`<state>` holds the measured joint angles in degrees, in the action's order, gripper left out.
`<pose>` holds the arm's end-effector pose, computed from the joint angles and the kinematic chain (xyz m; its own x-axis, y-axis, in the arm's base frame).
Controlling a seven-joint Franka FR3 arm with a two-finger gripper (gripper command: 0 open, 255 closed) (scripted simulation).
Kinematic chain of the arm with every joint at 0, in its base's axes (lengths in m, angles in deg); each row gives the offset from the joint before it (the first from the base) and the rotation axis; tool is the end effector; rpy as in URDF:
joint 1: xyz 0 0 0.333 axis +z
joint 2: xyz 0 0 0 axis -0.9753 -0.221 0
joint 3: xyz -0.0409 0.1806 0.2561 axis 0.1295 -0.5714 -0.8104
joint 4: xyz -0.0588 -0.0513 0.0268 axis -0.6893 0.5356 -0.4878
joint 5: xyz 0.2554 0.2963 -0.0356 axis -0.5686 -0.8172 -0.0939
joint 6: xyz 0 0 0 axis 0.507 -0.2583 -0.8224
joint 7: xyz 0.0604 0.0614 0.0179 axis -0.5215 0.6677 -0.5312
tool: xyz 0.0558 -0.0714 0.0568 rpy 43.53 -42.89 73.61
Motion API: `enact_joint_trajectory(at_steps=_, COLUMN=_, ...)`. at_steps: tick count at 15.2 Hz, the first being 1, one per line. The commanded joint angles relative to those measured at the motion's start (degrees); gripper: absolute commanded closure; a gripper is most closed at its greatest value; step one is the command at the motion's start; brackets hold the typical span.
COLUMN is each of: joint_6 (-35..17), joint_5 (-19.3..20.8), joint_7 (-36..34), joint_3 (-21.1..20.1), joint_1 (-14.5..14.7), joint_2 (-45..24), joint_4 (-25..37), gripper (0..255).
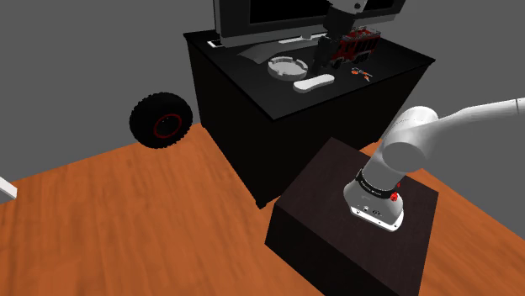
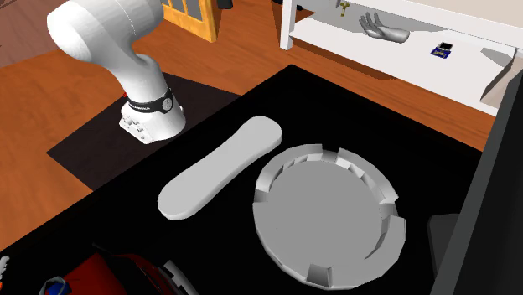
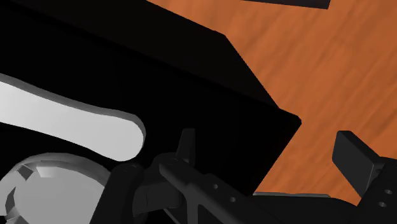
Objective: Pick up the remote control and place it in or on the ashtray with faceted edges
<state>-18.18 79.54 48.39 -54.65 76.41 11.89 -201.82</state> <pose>0.3046 -0.0066 0.5762 0.9896 0.1063 0.0968 0.1163 -0.9878 -0.1040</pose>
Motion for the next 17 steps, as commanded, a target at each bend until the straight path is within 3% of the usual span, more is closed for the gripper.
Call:
enact_joint_trajectory(at_steps=1, joint_6=0.0, joint_5=0.0, joint_7=0.0, joint_3=0.0, joint_1=0.0, joint_2=0.0, joint_4=0.0, gripper=0)
enact_joint_trajectory(at_steps=9, joint_6=-3.9, joint_5=11.2, joint_7=31.6, joint_3=14.1, joint_1=3.8, joint_2=-4.0, joint_4=-2.5, gripper=0)
enact_joint_trajectory(at_steps=17, joint_6=-11.4, joint_5=18.7, joint_7=62.6, joint_3=27.9, joint_1=10.1, joint_2=-17.0, joint_4=2.8, gripper=0)
